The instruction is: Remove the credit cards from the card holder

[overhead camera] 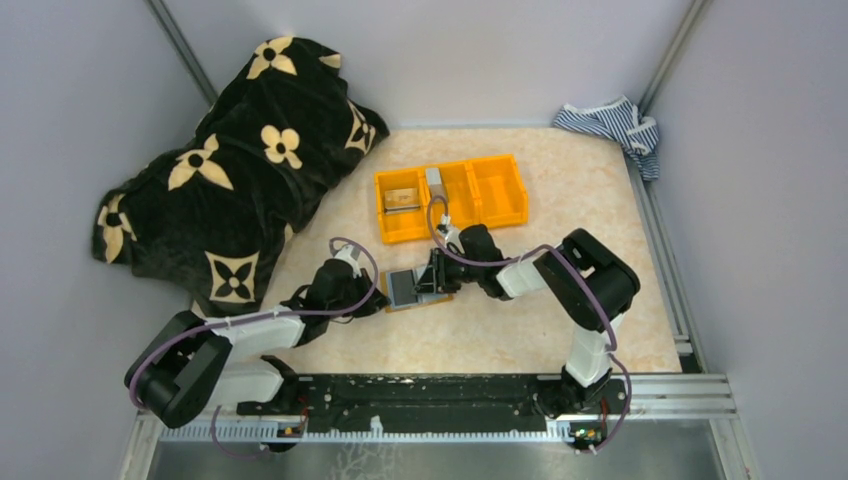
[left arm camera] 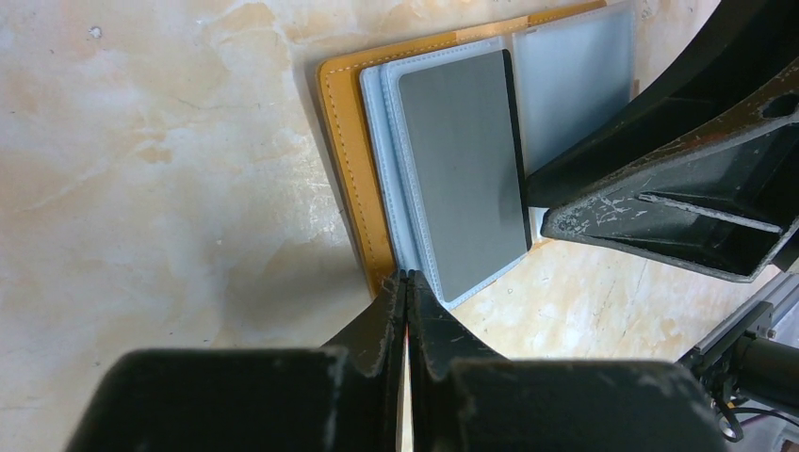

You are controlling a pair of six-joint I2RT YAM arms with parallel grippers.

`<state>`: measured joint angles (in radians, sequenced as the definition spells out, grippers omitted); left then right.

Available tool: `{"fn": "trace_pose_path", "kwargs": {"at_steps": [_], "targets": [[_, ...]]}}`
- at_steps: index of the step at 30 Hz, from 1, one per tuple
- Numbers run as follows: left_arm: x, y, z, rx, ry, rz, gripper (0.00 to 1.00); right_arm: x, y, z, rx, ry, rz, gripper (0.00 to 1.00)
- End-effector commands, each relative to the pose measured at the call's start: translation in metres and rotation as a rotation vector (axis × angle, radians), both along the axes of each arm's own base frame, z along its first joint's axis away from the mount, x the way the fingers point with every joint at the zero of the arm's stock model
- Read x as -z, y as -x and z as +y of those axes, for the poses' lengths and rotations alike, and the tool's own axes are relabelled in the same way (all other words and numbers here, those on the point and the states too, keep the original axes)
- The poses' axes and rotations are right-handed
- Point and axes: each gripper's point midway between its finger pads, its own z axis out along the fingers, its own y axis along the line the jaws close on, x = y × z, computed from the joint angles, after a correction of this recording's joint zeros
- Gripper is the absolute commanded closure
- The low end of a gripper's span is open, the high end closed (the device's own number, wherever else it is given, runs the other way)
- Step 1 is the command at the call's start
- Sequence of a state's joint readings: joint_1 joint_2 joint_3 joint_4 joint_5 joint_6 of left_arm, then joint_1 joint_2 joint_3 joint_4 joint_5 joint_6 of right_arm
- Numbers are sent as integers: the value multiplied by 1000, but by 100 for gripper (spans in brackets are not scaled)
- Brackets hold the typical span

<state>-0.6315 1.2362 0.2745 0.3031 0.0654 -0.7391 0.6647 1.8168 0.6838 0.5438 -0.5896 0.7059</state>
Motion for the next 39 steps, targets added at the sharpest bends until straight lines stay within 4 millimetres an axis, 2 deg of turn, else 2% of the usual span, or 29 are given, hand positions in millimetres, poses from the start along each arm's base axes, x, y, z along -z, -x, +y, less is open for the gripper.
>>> {"fn": "trace_pose_path", "kwargs": {"at_steps": [1,8,14,17,31,34,39], "targets": [[19,10,11,7,-67,55,95,-15,-14,1,4,-10,-77,71],[20,10,11,10,-69,60,95,-14,-10,6,-13,-55,-52,71],[21,10,9,17,-72,68,95,-38,-10,19,-38,-171,-52,71],[20,9,8,19,-72,67,95,-42,-10,23,-45,-198,-46,71],[19,8,10,16,-79,63,95,-17,-6,19,-57,-140,-19,71],[19,8,9,22,-81,64,95,-18,-4,20,-66,-141,-18,71],[22,8,6,35,-81,75,95,-32,-2,26,-84,-168,-30,71]]}}
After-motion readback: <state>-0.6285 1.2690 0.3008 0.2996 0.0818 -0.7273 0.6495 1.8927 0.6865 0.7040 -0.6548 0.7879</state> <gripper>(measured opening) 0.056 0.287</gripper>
